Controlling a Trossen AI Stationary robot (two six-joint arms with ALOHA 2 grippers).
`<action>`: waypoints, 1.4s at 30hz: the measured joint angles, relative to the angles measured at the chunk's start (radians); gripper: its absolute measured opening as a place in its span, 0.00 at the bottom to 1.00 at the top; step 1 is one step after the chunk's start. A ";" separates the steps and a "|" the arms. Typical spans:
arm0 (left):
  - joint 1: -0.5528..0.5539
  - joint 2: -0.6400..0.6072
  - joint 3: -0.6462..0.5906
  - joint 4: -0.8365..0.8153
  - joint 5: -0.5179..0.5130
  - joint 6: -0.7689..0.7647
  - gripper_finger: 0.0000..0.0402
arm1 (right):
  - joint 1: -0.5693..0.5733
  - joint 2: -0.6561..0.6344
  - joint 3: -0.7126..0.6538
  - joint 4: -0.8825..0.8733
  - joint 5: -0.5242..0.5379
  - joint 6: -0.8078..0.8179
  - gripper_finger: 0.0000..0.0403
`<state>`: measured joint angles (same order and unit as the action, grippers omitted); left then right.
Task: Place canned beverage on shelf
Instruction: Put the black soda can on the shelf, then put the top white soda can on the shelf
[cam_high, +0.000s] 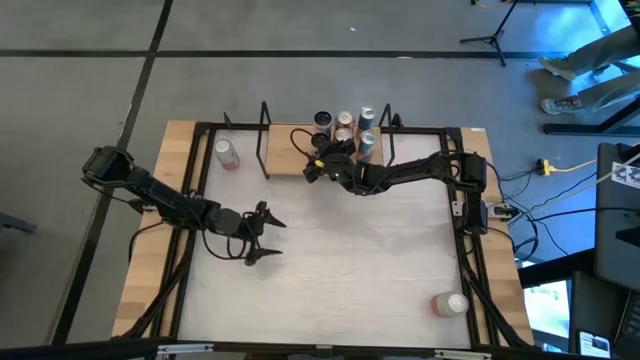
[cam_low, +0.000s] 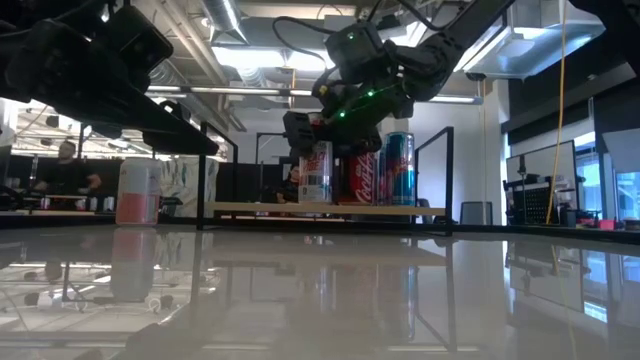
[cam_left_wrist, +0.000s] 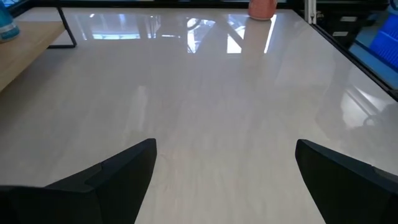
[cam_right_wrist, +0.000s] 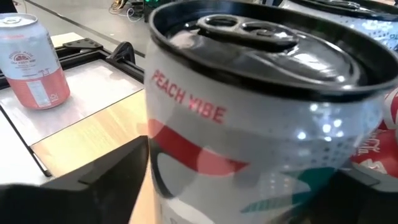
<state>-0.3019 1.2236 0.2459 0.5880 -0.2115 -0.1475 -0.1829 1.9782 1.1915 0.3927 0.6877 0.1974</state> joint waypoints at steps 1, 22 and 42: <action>0.000 0.000 0.000 0.000 0.000 0.000 0.93 | 0.000 -0.001 0.003 -0.006 0.000 0.000 0.92; 0.000 0.000 0.000 0.014 -0.007 0.000 0.93 | 0.021 -0.002 0.295 -0.295 0.035 -0.128 0.92; 0.000 -0.006 0.007 -0.002 -0.010 -0.078 0.93 | 0.301 -0.276 0.290 -0.645 0.049 -0.290 0.92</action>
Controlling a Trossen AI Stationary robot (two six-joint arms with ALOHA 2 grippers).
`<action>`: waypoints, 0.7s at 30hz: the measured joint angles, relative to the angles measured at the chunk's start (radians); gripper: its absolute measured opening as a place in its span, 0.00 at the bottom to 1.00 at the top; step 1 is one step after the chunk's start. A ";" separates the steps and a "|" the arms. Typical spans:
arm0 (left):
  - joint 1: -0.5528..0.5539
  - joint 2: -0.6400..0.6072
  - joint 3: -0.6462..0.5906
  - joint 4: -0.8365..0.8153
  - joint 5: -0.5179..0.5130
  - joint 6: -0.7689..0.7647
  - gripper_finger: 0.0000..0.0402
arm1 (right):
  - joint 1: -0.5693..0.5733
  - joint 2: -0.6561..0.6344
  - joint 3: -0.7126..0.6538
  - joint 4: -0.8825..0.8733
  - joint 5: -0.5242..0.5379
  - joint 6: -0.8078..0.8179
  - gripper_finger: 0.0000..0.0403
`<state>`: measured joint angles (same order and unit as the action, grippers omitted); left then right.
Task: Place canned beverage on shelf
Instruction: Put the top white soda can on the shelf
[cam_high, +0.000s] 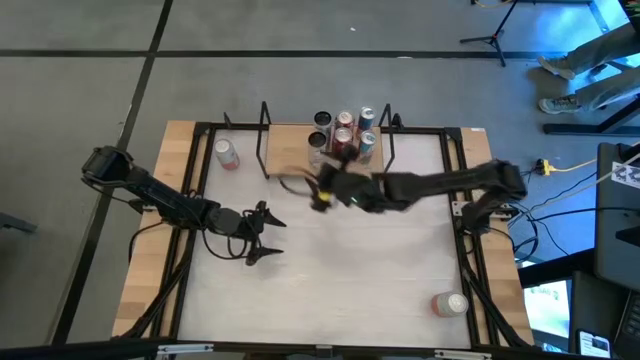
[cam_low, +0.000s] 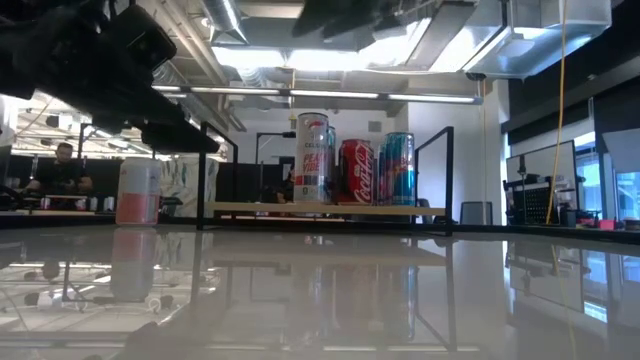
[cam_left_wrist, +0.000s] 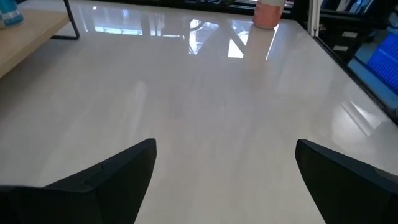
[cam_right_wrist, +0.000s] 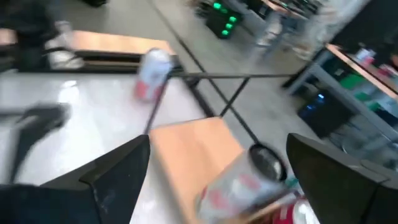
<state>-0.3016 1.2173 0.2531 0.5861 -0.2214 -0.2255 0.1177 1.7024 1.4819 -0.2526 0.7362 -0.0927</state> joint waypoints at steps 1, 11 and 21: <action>0.000 -0.006 0.010 -0.018 0.000 -0.008 0.93 | 0.023 -0.037 -0.048 0.015 0.000 0.004 0.92; 0.000 -0.118 0.346 -0.742 -0.166 -0.108 0.92 | 0.176 -0.299 -0.568 0.330 -0.032 0.054 0.92; 0.071 -0.125 0.752 -1.555 -0.320 -0.363 0.92 | 0.215 -0.314 -0.729 0.408 -0.246 0.076 0.92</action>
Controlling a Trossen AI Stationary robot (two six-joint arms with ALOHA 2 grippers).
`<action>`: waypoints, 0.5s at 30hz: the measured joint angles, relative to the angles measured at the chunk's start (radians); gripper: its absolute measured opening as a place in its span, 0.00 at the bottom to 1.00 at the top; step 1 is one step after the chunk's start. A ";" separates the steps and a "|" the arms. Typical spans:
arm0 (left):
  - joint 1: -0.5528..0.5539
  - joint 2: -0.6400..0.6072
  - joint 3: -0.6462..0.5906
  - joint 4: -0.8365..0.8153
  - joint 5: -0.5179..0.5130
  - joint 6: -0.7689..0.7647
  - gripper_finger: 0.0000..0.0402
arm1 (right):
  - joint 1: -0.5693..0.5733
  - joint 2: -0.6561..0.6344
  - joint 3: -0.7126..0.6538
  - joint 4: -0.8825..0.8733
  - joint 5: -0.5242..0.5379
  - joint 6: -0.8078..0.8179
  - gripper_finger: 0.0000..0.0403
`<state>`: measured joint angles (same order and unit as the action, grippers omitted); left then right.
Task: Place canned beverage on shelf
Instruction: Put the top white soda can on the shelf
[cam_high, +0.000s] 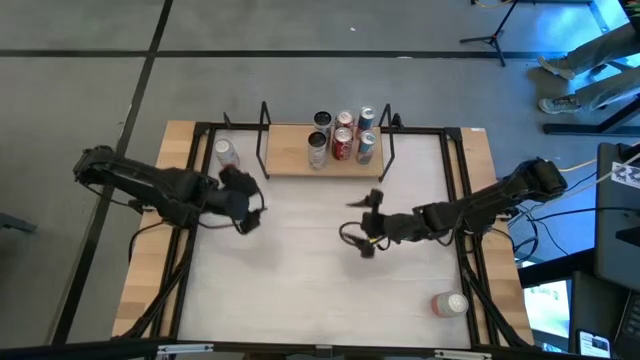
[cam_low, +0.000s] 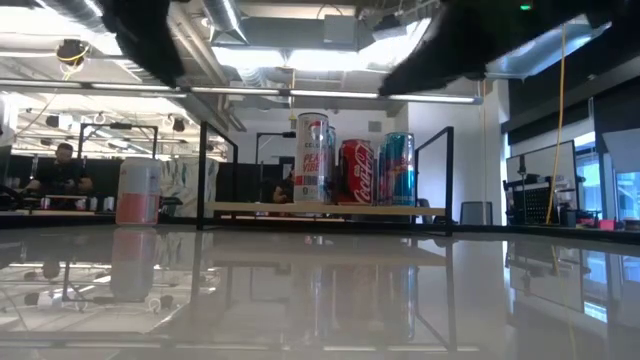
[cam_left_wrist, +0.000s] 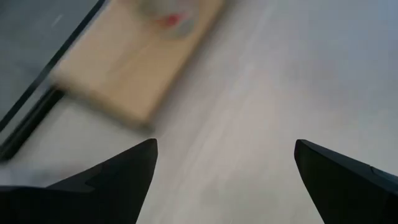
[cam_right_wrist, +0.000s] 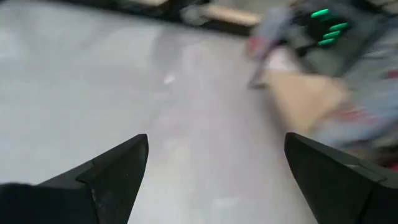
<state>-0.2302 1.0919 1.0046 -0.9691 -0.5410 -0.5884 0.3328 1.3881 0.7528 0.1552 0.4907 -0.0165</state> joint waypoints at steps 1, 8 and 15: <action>0.018 0.000 0.022 -0.072 -0.002 -0.034 0.92 | 0.017 0.001 -0.003 -0.018 -0.048 0.006 0.92; 0.154 0.000 0.062 -0.436 -0.017 -0.228 0.92 | 0.183 0.001 -0.003 -0.098 -0.097 -0.007 0.92; 0.409 0.000 0.058 -0.478 -0.014 -0.081 0.92 | 0.205 0.001 -0.003 -0.100 0.124 -0.041 0.92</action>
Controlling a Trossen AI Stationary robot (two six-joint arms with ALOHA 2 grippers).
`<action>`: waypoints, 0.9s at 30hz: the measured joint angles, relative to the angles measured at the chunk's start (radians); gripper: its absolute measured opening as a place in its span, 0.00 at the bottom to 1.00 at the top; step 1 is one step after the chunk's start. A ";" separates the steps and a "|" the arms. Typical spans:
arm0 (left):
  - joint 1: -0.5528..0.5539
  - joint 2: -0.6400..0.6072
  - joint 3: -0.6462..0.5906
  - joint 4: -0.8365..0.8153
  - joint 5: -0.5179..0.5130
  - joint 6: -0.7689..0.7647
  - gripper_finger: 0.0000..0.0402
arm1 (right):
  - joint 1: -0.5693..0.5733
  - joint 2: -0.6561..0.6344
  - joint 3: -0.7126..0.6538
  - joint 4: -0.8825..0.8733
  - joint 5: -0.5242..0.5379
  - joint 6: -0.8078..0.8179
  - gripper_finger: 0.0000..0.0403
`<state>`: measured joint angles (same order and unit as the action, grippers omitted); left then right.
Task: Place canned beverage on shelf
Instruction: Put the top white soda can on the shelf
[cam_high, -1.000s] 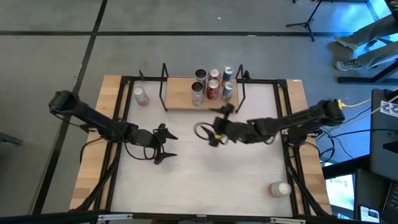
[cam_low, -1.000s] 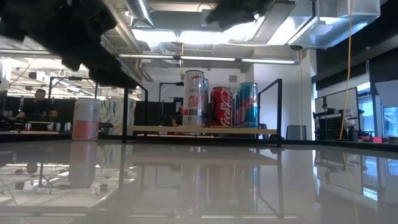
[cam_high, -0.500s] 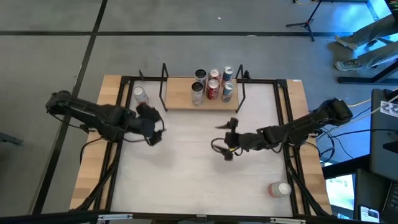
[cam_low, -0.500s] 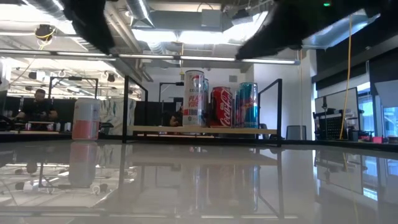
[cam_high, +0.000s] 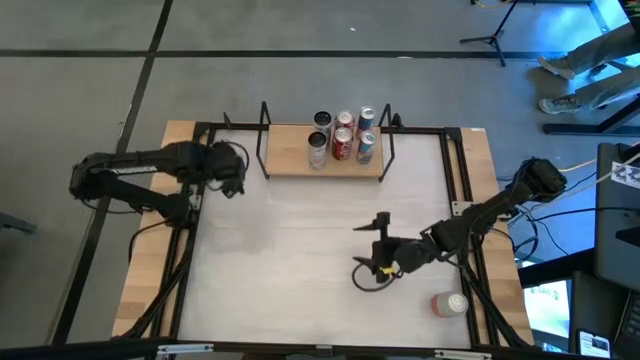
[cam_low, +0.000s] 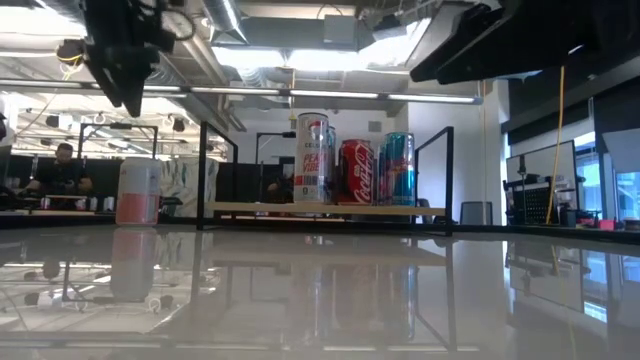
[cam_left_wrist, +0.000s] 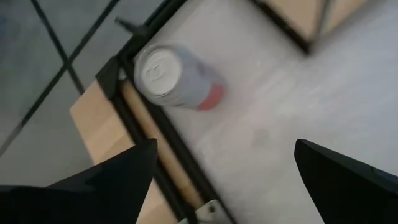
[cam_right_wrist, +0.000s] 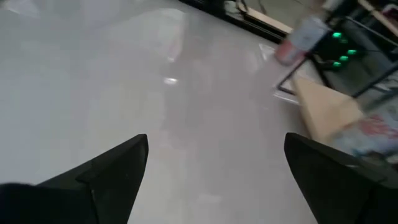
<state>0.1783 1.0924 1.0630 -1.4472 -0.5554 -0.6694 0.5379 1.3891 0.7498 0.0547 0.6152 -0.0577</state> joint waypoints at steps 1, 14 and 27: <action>0.044 0.000 0.000 0.000 0.014 0.040 0.92 | -0.007 0.000 0.000 0.001 0.005 -0.004 0.92; 0.435 0.042 -0.001 0.190 0.132 0.466 0.92 | -0.026 0.000 0.000 -0.001 -0.029 0.020 0.92; 0.674 0.216 -0.002 0.255 0.181 0.594 0.92 | -0.061 0.005 0.000 0.000 -0.023 0.023 0.92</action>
<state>0.8521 1.3080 1.0615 -1.1919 -0.3740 -0.0751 0.4770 1.3941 0.7498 0.0547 0.5923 -0.0349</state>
